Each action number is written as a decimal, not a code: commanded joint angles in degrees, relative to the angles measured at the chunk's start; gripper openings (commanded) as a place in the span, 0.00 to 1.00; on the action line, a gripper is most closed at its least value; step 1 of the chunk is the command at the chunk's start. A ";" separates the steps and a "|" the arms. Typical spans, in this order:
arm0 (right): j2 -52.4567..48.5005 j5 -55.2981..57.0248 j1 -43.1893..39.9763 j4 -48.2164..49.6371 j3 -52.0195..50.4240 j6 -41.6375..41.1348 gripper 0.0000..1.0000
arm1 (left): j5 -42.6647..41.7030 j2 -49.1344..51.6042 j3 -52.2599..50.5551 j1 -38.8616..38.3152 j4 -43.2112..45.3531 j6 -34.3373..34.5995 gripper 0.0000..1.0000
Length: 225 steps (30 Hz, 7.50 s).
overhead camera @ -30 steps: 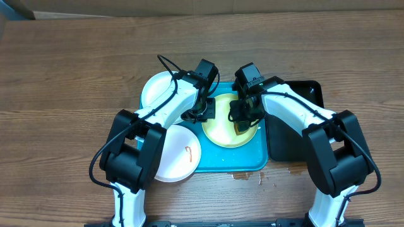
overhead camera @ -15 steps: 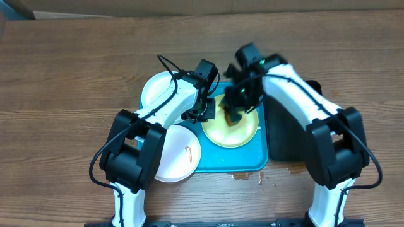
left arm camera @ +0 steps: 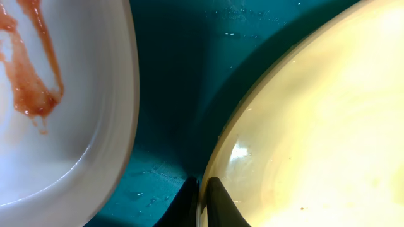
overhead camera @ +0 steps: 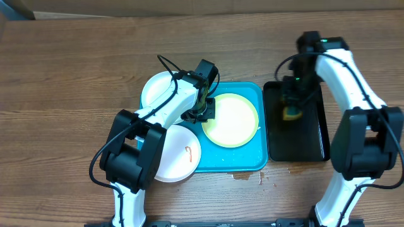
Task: Clean dirty plates on tray and stack at the side
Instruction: 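Return the sponge to the black tray and raise the right arm, then lift the yellow plate with the left gripper off the teal tray, then carry the yellow plate left and set it on the table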
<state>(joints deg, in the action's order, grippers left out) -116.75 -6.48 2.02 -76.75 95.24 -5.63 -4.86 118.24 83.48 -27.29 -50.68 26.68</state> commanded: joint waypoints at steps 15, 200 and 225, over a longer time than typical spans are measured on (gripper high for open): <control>0.92 3.32 -3.13 12.02 -14.05 -0.57 0.59 | 0.79 0.48 -0.42 0.22 -0.02 0.76 0.07; 1.01 3.89 -10.14 -3.08 11.76 -2.95 1.00 | 3.34 -1.03 30.86 48.89 -27.98 0.46 0.04; 1.01 3.89 -10.14 -3.08 11.76 -2.95 1.00 | 6.62 -0.98 14.38 55.49 -13.62 -0.76 0.09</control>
<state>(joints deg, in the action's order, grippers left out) -116.64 -2.72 -8.21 -80.01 105.86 -8.34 3.68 118.21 98.54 28.60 -64.42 27.73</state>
